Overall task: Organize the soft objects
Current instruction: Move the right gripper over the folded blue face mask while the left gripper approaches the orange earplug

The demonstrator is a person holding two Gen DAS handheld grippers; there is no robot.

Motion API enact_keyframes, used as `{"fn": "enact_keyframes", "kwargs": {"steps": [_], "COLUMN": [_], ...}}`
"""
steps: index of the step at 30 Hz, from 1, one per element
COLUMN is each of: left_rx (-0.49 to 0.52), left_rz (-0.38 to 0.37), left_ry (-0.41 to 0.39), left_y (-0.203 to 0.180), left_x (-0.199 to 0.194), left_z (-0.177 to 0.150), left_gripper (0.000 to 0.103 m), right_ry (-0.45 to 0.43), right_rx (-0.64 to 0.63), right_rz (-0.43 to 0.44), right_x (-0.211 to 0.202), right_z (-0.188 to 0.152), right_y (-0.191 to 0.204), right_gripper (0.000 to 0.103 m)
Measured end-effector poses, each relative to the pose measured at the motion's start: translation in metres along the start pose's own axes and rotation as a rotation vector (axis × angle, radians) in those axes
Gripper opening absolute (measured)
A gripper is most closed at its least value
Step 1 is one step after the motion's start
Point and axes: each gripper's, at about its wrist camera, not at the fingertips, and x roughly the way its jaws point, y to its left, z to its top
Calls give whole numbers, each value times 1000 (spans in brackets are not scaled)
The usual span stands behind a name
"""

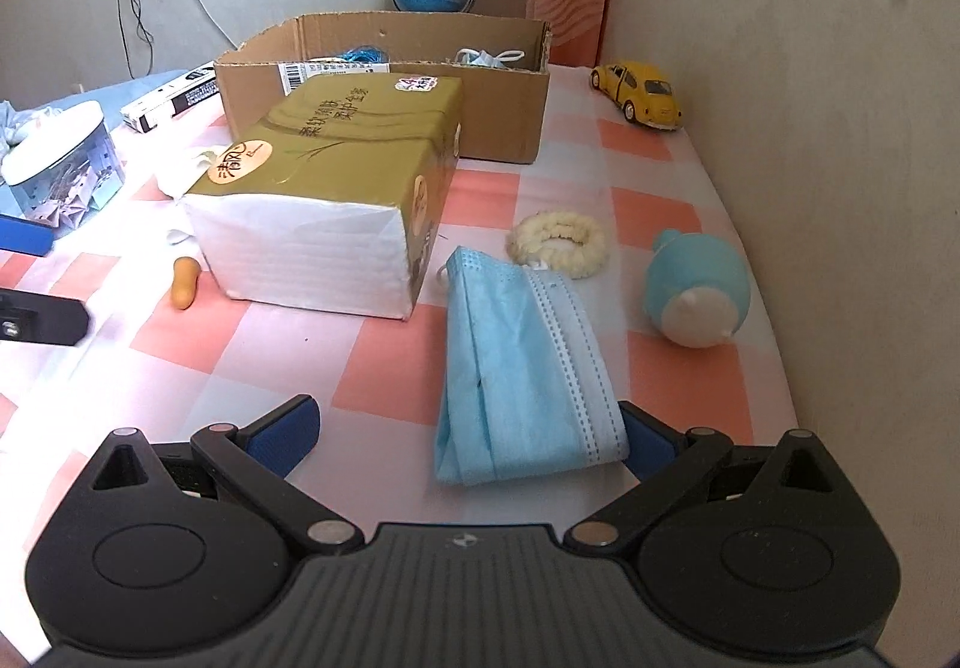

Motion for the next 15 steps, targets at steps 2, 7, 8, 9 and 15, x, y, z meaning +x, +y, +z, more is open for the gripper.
{"fn": "enact_keyframes", "kwargs": {"steps": [2, 7, 8, 9, 15], "left_rx": [27, 98, 108, 115, 178], "left_rz": [-29, -62, -78, -99, -86], "left_ry": [16, 41, 53, 62, 62], "left_y": [-4, -13, -13, -13, -14], "left_x": [8, 27, 31, 34, 39], "left_z": [2, 7, 8, 8, 8], "left_gripper": [100, 100, 100, 101, 103], "right_ry": [-5, -22, -24, -26, -47], "right_rx": [-3, -11, -13, -14, -18], "right_rz": [3, 13, 14, 15, 18], "right_x": [-2, -3, -3, -3, -5], "right_z": [-2, -4, -5, -5, -10], "right_y": [1, -2, -2, -2, -1], "right_gripper": [103, 103, 103, 103, 103]}}
